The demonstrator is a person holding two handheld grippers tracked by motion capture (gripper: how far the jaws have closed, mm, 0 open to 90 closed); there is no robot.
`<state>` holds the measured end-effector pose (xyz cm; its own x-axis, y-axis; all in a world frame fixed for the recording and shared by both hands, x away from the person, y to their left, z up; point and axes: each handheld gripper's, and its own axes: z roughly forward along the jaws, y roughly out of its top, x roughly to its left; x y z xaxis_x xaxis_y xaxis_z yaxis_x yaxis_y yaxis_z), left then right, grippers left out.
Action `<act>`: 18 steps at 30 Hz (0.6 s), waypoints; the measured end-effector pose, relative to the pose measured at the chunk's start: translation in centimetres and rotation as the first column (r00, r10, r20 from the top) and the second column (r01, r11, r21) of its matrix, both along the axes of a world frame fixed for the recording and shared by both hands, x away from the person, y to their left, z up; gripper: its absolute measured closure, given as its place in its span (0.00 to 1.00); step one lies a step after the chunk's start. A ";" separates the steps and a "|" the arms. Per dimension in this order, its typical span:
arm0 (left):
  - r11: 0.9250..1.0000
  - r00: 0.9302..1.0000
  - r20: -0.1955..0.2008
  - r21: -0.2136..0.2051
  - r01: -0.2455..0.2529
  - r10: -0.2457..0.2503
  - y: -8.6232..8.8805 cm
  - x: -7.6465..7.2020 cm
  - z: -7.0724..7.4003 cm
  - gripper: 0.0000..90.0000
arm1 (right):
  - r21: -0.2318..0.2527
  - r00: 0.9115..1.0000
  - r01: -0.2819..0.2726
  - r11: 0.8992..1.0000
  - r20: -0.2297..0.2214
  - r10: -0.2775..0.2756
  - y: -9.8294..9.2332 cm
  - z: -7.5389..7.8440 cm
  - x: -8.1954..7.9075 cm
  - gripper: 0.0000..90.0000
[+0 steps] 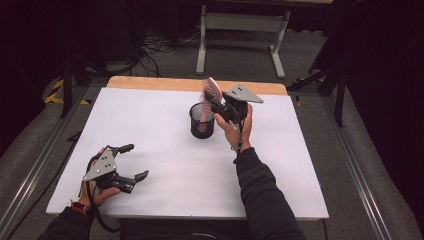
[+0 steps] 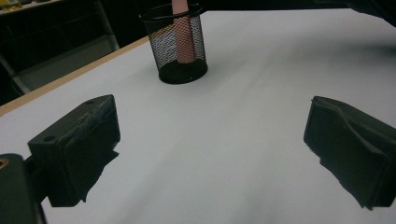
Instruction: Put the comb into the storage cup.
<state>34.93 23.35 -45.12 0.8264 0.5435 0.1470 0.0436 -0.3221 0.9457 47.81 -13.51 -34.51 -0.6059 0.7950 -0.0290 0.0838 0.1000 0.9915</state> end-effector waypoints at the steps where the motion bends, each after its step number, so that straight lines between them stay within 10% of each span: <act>1: 1.000 1.000 0.003 0.000 -0.001 0.001 0.0 0.0 0.0 0.05 | -0.003 1.000 -0.001 1.000 -0.001 0.001 0.0 -0.1 0.0 0.71; 18: 1.000 1.000 0.002 -0.013 -0.008 0.008 0.1 -0.1 0.1 0.05 | 0.004 1.000 -0.009 1.000 -0.026 0.009 0.4 -1.3 0.3 0.71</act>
